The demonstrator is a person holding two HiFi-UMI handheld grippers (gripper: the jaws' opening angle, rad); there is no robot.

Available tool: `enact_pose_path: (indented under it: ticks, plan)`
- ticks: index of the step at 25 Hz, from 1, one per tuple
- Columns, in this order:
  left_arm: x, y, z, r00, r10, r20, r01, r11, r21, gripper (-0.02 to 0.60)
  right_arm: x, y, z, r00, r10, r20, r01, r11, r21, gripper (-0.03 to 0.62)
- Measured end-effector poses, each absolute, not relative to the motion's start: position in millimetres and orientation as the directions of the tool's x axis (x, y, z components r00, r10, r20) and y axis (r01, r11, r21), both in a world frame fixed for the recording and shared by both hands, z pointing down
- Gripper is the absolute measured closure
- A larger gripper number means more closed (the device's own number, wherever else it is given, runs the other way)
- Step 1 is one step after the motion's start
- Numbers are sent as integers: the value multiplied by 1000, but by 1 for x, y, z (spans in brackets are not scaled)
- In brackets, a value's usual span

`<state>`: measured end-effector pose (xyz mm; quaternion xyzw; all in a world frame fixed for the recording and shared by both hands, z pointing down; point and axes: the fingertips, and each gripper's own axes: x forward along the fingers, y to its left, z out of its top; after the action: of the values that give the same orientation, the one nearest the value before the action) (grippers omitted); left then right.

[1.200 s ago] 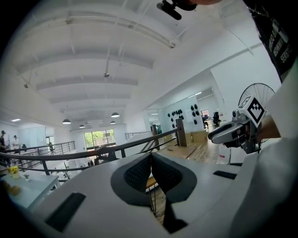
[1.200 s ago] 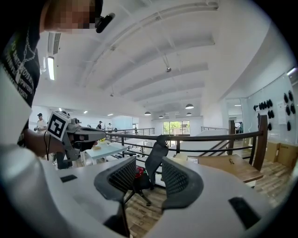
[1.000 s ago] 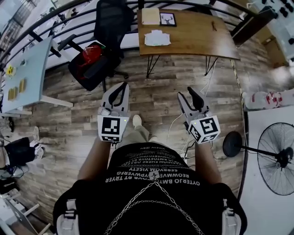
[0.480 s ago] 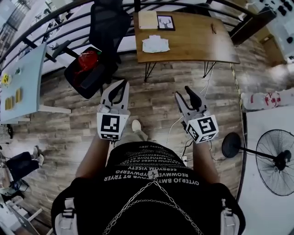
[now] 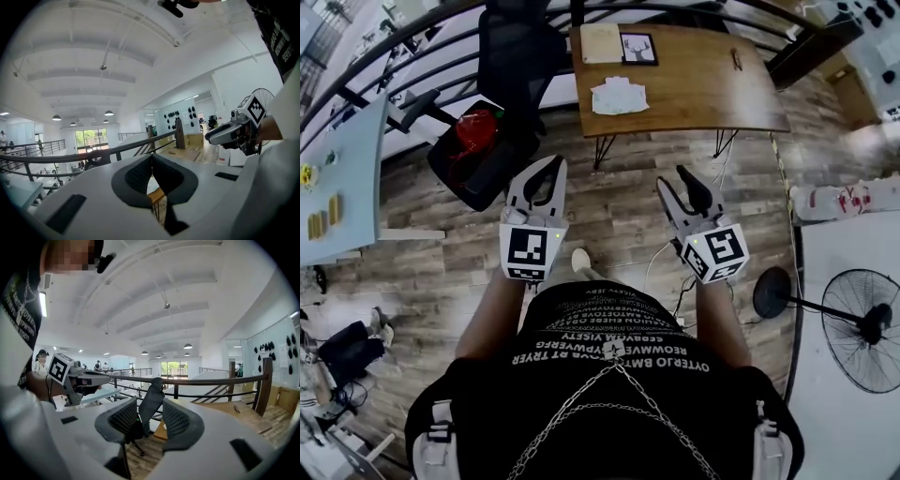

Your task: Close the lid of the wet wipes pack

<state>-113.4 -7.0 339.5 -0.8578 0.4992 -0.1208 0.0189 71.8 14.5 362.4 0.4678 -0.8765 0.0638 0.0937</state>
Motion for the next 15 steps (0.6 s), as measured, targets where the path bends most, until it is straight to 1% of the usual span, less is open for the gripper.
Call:
enact_pose_path:
  ticks: [5, 10, 15]
  plan:
    - [-140, -31, 329, 467, -872, 143, -861, -486, -148, 554, 54, -3, 362, -533, -812, 237, -837, 547, -8, 430]
    - [-167, -50, 333, 470, -871, 145, -863, -488, -132, 554, 29, -13, 362, -537, -805, 252, -833, 553, -9, 430]
    - [-174, -53, 338, 493, -857, 147, -852, -510, -120, 554, 14, -9, 362, -534, -805, 259, -836, 548, -19, 430]
